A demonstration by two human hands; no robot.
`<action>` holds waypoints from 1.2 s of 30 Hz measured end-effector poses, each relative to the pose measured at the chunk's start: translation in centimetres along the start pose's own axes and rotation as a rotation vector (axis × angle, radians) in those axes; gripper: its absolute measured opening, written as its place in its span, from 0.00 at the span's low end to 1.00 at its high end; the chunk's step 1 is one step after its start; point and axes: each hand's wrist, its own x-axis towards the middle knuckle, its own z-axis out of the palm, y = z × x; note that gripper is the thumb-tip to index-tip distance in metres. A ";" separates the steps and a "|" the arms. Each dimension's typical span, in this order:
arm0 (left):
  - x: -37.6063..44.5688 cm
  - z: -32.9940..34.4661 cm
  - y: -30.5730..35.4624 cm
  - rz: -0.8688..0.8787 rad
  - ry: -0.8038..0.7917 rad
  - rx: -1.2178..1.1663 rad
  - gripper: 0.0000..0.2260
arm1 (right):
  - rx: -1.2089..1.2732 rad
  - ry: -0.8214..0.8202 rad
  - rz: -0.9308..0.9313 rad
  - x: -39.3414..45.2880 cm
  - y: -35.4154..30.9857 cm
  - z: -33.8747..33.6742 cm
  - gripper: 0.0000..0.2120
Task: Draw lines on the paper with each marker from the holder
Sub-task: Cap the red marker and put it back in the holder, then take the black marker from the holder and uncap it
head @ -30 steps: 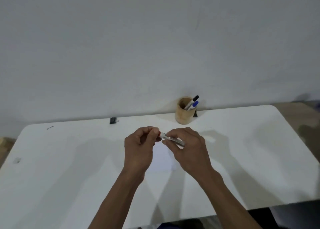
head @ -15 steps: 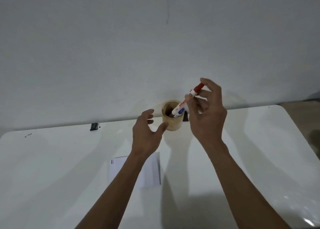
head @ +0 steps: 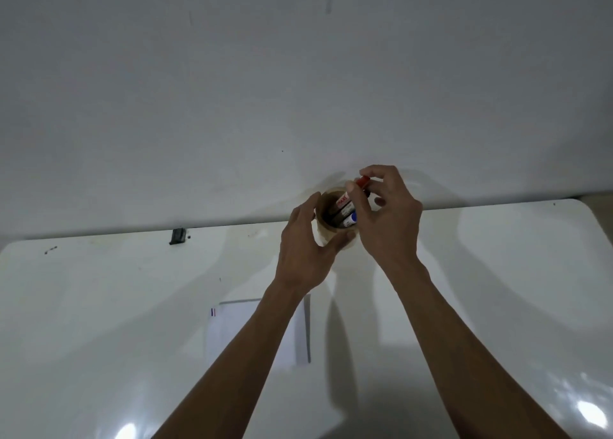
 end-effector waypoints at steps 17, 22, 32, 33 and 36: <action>0.4 0.9 -1.6 0.009 0.017 -0.029 0.31 | -0.082 0.006 0.278 -0.3 -0.3 -0.7 0.11; 0.4 0.8 -1.3 0.034 0.020 -0.028 0.31 | -0.147 0.025 0.286 0.0 -1.0 -0.4 0.07; 0.0 0.3 -0.5 0.016 0.006 -0.016 0.30 | -0.098 0.141 0.056 -0.1 -4.2 -4.0 0.10; -0.1 0.2 -0.5 0.000 -0.002 -0.013 0.31 | -0.086 0.163 0.040 -0.1 -4.7 -4.6 0.11; -0.5 -0.4 -0.7 -0.044 -0.037 0.006 0.35 | -0.037 0.242 0.022 -0.3 -6.2 -6.1 0.14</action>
